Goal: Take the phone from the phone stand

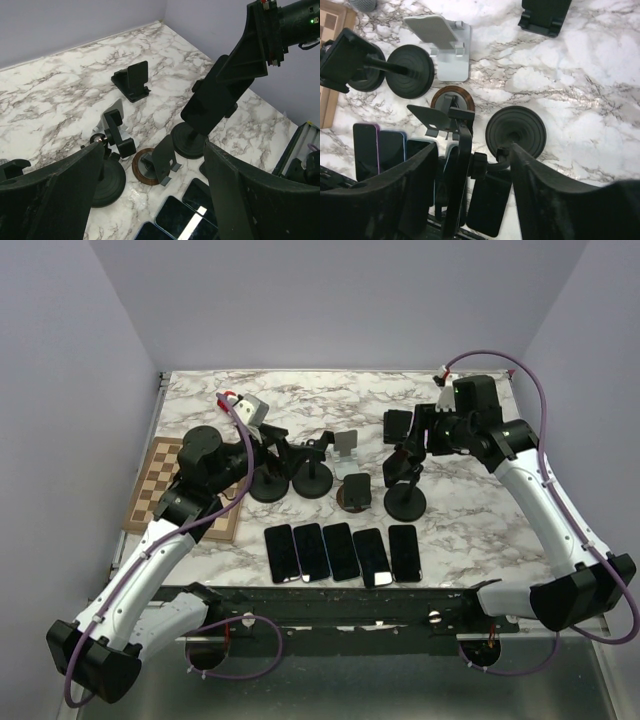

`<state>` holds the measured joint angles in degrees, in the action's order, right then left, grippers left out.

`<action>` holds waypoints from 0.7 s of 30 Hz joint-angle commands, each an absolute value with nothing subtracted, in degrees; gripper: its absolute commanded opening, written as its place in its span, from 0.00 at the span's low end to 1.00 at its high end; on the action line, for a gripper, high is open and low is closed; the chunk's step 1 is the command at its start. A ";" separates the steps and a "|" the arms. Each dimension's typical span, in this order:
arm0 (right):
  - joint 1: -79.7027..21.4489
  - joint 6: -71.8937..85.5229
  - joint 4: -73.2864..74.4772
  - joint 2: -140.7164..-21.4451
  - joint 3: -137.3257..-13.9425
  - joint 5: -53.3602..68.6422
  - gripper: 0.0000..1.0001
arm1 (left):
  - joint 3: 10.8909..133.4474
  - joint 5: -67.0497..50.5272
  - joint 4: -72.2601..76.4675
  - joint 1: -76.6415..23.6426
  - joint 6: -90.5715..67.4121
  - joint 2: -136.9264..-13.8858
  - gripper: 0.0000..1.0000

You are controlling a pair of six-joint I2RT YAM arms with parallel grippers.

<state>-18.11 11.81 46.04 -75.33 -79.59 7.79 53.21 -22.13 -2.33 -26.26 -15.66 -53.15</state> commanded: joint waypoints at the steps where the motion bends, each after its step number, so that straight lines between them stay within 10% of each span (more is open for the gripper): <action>1: -18.18 14.13 49.76 -73.16 -79.20 4.12 0.72 | 52.12 -26.02 -0.26 -27.10 -16.87 -53.96 0.88; 13: -18.19 25.87 44.71 -63.44 -70.30 9.06 0.84 | 51.42 -27.71 1.88 -30.90 -16.02 -55.11 0.82; 21: -18.18 28.20 35.32 -59.21 -62.68 10.08 0.62 | 51.06 -26.56 1.76 -33.26 -14.55 -55.11 0.81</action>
<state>-18.11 26.52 41.87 -60.88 -65.36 8.93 51.62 -25.85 0.36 -32.23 -15.88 -55.13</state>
